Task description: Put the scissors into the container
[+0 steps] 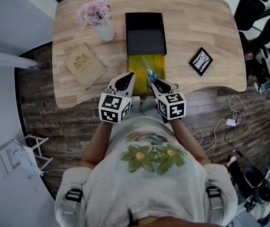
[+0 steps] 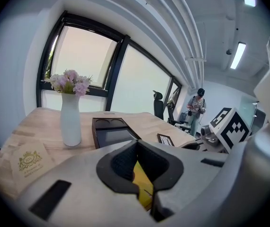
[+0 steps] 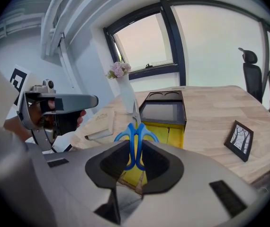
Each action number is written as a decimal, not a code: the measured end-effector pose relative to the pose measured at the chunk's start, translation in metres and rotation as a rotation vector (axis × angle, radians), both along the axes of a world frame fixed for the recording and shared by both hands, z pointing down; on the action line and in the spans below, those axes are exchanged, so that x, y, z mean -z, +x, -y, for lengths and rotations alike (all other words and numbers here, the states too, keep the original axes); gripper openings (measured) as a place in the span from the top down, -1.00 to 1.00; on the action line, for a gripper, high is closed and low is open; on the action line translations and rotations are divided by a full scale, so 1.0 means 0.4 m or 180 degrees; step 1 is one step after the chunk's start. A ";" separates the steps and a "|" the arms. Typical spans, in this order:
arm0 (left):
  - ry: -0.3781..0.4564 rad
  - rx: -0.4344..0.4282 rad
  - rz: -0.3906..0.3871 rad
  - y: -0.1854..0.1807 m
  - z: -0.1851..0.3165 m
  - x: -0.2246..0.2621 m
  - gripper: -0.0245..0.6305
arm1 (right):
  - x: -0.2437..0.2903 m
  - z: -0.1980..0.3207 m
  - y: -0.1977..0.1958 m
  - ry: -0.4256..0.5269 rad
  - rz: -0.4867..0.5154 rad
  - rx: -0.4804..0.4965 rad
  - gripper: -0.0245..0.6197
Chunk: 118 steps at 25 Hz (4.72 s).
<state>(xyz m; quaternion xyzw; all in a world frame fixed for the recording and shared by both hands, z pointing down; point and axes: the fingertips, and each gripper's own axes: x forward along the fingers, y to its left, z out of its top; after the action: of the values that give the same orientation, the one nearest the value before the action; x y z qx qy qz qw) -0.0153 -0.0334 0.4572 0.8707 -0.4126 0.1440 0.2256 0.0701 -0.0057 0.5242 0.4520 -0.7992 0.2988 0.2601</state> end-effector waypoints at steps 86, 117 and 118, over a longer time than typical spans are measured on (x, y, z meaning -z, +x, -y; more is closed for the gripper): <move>-0.0412 -0.0052 0.0190 -0.013 0.105 -0.140 0.90 | -0.224 0.072 -0.010 -0.0736 -0.0203 0.0278 0.68; -0.0481 -0.0034 0.0208 -0.026 0.121 -0.163 0.90 | -0.271 0.090 -0.013 -0.0871 -0.0312 0.0294 0.68; -0.0482 -0.0034 0.0208 -0.026 0.122 -0.163 0.90 | -0.273 0.091 -0.013 -0.0879 -0.0316 0.0295 0.68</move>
<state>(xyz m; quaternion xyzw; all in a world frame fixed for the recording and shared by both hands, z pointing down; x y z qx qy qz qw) -0.0259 -0.0822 0.5224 0.8482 -0.4030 0.2044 0.2765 0.0648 -0.0420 0.6333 0.3888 -0.7567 0.3709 0.3724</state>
